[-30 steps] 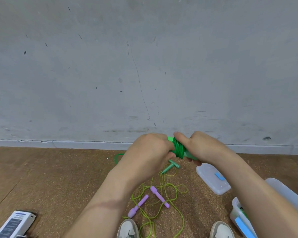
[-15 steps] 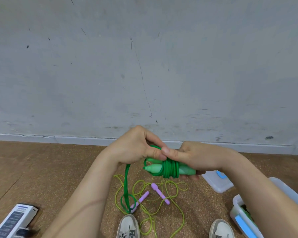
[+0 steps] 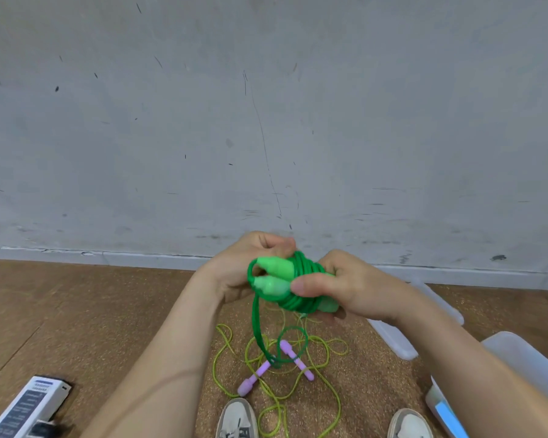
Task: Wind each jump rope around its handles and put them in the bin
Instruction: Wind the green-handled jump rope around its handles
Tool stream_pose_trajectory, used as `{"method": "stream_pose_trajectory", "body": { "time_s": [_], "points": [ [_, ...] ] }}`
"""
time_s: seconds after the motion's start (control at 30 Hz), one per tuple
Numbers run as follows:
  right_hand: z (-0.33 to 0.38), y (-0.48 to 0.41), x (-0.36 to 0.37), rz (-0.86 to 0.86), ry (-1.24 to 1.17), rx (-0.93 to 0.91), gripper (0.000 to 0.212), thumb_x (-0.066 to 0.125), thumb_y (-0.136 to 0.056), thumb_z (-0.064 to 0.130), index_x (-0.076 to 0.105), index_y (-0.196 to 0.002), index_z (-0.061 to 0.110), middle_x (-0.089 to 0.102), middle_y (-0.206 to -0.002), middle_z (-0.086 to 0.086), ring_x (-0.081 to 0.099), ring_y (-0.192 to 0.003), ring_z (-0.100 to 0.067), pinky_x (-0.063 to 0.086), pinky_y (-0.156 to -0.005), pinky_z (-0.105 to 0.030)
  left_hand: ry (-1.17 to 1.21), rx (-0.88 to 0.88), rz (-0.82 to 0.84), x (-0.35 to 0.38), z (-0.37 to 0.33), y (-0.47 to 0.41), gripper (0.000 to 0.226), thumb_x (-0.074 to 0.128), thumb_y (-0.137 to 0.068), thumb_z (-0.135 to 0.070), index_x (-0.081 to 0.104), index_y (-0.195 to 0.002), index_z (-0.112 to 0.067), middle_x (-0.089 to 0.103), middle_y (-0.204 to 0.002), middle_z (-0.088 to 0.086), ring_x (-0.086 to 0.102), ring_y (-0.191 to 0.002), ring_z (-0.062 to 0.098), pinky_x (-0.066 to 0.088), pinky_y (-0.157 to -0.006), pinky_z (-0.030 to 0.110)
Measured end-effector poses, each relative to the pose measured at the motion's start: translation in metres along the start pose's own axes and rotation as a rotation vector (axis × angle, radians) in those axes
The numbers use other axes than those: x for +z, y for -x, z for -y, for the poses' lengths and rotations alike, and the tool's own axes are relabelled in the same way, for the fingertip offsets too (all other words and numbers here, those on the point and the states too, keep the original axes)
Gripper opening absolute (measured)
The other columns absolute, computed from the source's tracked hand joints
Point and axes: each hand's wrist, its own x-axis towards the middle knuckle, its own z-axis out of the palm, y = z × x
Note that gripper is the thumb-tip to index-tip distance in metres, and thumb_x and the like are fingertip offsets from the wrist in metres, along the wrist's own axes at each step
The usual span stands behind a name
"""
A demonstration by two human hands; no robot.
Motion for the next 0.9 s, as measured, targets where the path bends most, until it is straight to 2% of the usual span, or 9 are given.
{"method": "stream_pose_trajectory", "body": {
  "time_s": [0.07,0.13,0.27,0.37,0.43,0.5,0.67,0.83,0.9],
  "points": [
    [0.003,0.0,-0.004,-0.079,-0.122,-0.07,0.048,0.058,-0.063,0.058,0.061,-0.053,0.011,0.052,-0.045,-0.009,0.041,-0.039,-0.016,0.03,-0.042,-0.023,0.088,-0.018,-0.039,0.009,0.004,-0.006,0.035,0.056,-0.09,-0.011,0.063,-0.057,-0.018,0.048,-0.049,-0.002,0.039,-0.038,0.004,0.026,-0.037,0.017],
    [0.004,-0.001,-0.009,-0.189,-0.218,-0.079,0.044,0.056,-0.074,0.049,0.06,-0.057,0.008,0.051,-0.044,-0.009,0.038,-0.037,-0.017,0.029,-0.04,-0.022,0.0,0.04,-0.065,0.019,0.005,-0.01,0.043,0.041,-0.096,0.0,0.057,-0.061,-0.018,0.042,-0.046,-0.002,0.028,-0.035,0.003,0.016,-0.035,0.014],
    [-0.007,-0.01,-0.014,-0.525,-0.287,0.097,0.048,0.057,-0.088,0.044,0.061,-0.059,0.006,0.054,-0.049,-0.014,0.042,-0.042,-0.021,0.032,-0.044,-0.027,-0.52,0.16,-0.19,0.032,0.007,-0.011,0.029,0.04,-0.101,-0.013,0.053,-0.077,-0.02,0.049,-0.059,0.003,0.041,-0.043,0.007,0.034,-0.045,0.023],
    [-0.019,-0.014,-0.017,-0.684,-0.146,0.205,0.054,0.059,-0.081,0.054,0.065,-0.057,0.006,0.06,-0.048,-0.01,0.05,-0.043,-0.017,0.039,-0.053,-0.032,-1.093,0.274,-0.202,0.038,0.013,-0.009,0.014,0.039,-0.1,-0.02,0.053,-0.103,-0.021,0.061,-0.075,0.006,0.058,-0.069,0.023,0.047,-0.064,0.04],
    [-0.024,-0.013,-0.023,-0.753,-0.061,0.273,0.061,0.057,-0.075,0.062,0.067,-0.063,0.004,0.063,-0.051,-0.008,0.054,-0.048,-0.019,0.043,-0.057,-0.035,-1.255,0.28,-0.197,0.039,0.011,-0.005,0.025,0.039,-0.099,-0.022,0.049,-0.122,-0.022,0.064,-0.082,0.006,0.058,-0.077,0.028,0.048,-0.068,0.043],
    [-0.029,-0.009,-0.032,-0.785,0.104,0.346,0.064,0.052,-0.071,0.069,0.064,-0.066,0.006,0.065,-0.059,-0.007,0.058,-0.058,-0.024,0.044,-0.059,-0.036,-1.345,0.311,-0.215,0.04,0.008,-0.001,0.023,0.039,-0.099,-0.023,0.054,-0.117,-0.021,0.064,-0.081,0.004,0.058,-0.077,0.028,0.048,-0.068,0.043],
    [-0.031,-0.005,-0.033,-0.488,0.412,0.402,0.046,0.056,-0.08,0.065,0.05,-0.077,0.019,0.054,-0.071,0.002,0.051,-0.065,-0.015,0.032,-0.054,-0.032,-1.449,0.508,-0.207,0.043,-0.004,0.009,0.019,0.047,-0.096,-0.028,0.063,-0.107,-0.028,0.069,-0.089,-0.001,0.061,-0.084,0.023,0.049,-0.067,0.039],
    [-0.029,-0.002,-0.024,-0.123,0.416,0.396,0.049,0.058,-0.082,0.062,0.052,-0.098,0.016,0.058,-0.084,-0.001,0.053,-0.075,-0.017,0.039,-0.066,-0.032,-1.332,0.574,-0.218,0.033,-0.009,0.011,0.015,0.06,-0.085,-0.033,0.072,-0.093,-0.028,0.071,-0.085,-0.005,0.063,-0.085,0.019,0.05,-0.072,0.036],
    [-0.027,0.003,-0.026,-0.006,0.341,0.39,0.046,0.053,-0.087,0.062,0.054,-0.1,0.018,0.059,-0.087,-0.005,0.054,-0.074,-0.017,0.039,-0.063,-0.03,-1.222,0.56,-0.254,0.031,-0.009,0.012,0.013,0.065,-0.081,-0.033,0.074,-0.088,-0.027,0.07,-0.079,-0.006,0.063,-0.08,0.014,0.049,-0.072,0.033]
  ]
}}
